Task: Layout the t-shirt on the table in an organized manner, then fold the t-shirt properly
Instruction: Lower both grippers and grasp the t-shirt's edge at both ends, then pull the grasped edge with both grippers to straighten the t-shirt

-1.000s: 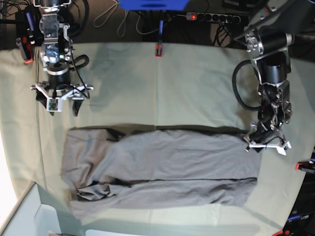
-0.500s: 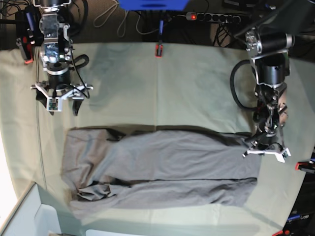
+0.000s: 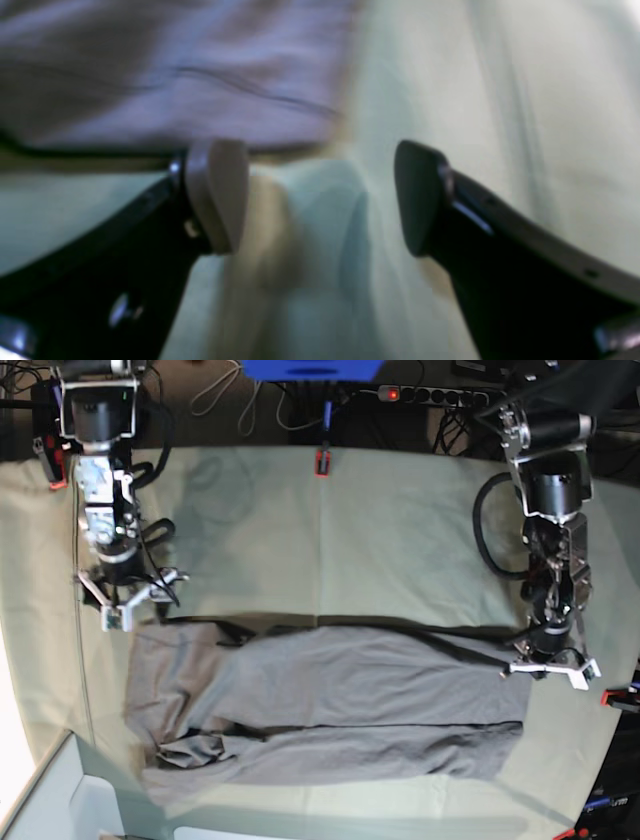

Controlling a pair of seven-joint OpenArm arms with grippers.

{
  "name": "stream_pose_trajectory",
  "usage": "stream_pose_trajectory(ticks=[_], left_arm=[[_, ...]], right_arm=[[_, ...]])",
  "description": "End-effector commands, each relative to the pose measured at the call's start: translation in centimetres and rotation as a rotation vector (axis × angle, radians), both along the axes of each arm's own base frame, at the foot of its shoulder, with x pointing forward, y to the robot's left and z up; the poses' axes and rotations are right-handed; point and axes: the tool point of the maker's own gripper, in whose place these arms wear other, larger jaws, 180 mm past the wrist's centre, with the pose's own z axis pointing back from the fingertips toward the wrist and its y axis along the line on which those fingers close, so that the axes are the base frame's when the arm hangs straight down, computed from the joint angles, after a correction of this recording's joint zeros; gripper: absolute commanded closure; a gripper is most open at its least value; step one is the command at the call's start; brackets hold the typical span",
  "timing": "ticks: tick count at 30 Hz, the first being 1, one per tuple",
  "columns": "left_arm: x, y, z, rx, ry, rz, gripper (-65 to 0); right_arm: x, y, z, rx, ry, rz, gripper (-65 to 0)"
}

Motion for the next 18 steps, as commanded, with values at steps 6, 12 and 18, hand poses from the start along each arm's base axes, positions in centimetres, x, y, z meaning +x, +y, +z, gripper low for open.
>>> stream_pose_trajectory(ticks=[6, 12, 18], left_arm=[[1.3, 0.8, 2.3, 0.026, -0.064, 0.009, -0.2], [1.2, 0.9, 2.2, 0.03, -0.061, 0.008, -0.2], [1.2, 0.8, 2.2, 0.033, -0.06, 0.006, -0.2]], right_arm=[[2.9, 0.2, 0.3, 0.043, -0.011, 0.024, -46.0], [4.0, 0.1, -0.4, 0.061, 0.017, 0.01, -45.7], [3.8, 1.5, -0.6, 0.103, 0.026, 0.071, -30.6]])
